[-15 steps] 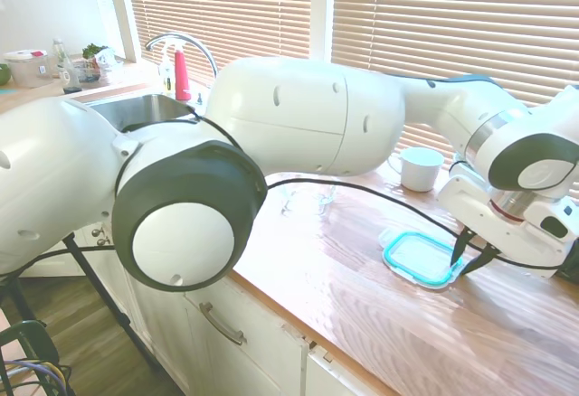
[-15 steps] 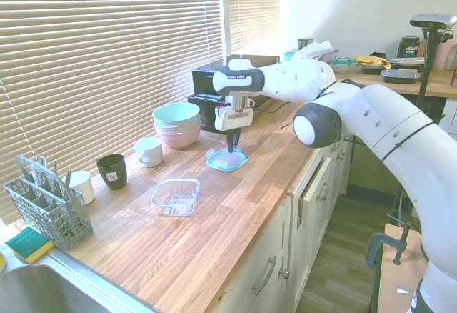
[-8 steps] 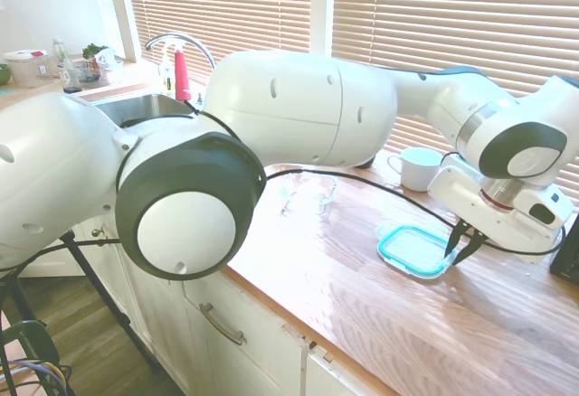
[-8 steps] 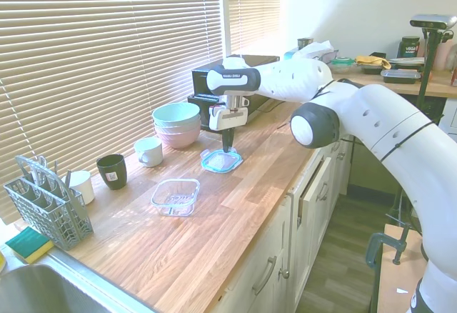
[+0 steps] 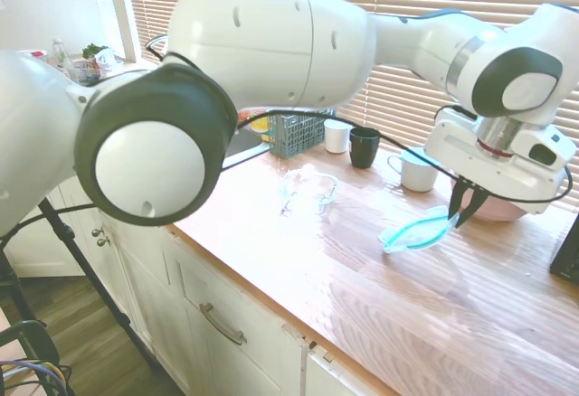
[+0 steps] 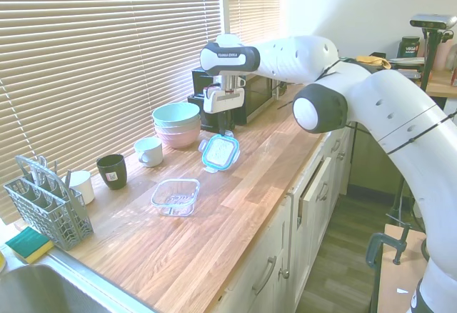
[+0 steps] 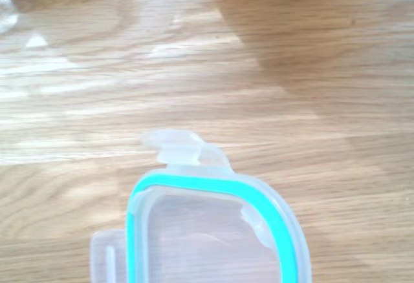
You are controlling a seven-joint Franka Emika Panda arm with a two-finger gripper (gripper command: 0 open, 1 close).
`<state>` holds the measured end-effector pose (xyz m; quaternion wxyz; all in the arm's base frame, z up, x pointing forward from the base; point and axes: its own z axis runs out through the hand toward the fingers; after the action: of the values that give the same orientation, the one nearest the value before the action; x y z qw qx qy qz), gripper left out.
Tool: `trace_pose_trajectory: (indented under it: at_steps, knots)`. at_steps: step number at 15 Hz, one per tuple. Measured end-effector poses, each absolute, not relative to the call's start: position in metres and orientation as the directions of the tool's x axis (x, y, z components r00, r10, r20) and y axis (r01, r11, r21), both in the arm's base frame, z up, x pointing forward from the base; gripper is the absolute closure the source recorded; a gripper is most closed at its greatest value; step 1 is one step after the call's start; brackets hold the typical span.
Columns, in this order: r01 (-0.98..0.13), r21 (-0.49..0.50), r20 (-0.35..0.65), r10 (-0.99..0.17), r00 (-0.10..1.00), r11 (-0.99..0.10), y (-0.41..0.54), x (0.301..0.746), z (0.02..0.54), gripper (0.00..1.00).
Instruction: Cover the lid of the food container
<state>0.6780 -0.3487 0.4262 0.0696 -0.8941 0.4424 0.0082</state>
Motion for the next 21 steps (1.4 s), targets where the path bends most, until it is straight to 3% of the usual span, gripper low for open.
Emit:
trace_pose_trajectory:
  at_steps: [8,21]
  knots:
    - [-0.756,-0.074,-0.021,-0.756,0.654,-0.651,-0.260,0.670,0.493,1.00]
    - [-0.634,0.090,0.069,-0.631,0.773,-0.768,-0.131,0.692,0.521,1.00]
